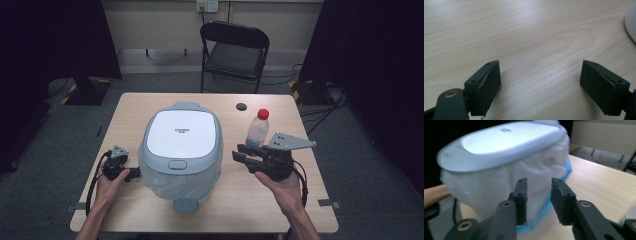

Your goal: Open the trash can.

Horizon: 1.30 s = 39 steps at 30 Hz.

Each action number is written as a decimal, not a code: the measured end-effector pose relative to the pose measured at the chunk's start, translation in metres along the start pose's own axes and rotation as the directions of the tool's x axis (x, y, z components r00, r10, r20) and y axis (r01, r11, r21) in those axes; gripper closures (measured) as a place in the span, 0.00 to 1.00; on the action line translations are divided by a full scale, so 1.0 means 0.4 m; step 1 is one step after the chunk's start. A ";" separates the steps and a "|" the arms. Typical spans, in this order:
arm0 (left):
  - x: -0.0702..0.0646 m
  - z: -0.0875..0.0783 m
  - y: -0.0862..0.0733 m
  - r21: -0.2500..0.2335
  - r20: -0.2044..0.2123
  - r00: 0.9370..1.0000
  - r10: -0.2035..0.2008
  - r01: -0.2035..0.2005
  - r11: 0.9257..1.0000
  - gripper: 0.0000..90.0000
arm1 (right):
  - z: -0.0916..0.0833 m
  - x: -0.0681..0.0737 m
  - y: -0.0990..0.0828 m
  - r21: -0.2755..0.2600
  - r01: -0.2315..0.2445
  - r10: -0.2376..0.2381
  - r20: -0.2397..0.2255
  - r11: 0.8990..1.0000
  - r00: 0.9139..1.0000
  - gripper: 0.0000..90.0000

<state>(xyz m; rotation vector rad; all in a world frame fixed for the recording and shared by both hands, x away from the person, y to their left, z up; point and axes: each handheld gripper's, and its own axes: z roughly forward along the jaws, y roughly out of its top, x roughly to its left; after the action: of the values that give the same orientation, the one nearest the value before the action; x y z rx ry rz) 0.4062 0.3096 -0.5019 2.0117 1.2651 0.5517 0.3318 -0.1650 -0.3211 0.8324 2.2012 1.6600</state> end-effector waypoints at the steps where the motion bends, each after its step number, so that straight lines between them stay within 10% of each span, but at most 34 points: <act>1: 0.000 0.000 0.000 0.000 0.000 1.000 0.001 -0.001 1.000 0.18 | -0.005 0.006 0.008 -0.007 0.006 -0.007 -0.012 1.000 1.000 0.78; 14: -0.002 0.001 0.001 0.001 -0.006 1.000 -0.002 0.002 1.000 0.17 | -0.014 0.107 0.114 -0.073 0.096 -0.106 -0.158 0.993 0.982 0.91; 26: -0.002 0.001 0.001 0.001 -0.006 1.000 -0.002 0.002 1.000 0.17 | 0.144 0.193 0.146 -0.005 0.156 -0.149 -0.319 0.988 0.936 0.97; 39: -0.003 0.002 0.001 -0.001 -0.001 1.000 -0.006 0.006 1.000 0.16 | 0.199 0.210 0.132 0.077 0.181 -0.147 -0.323 0.981 0.935 0.99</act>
<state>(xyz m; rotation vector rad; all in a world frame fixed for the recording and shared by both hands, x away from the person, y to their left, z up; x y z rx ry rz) 0.4064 0.3082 -0.5022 2.0062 1.2716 0.5506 0.3213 -0.0434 -0.2853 0.4100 2.5103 1.7048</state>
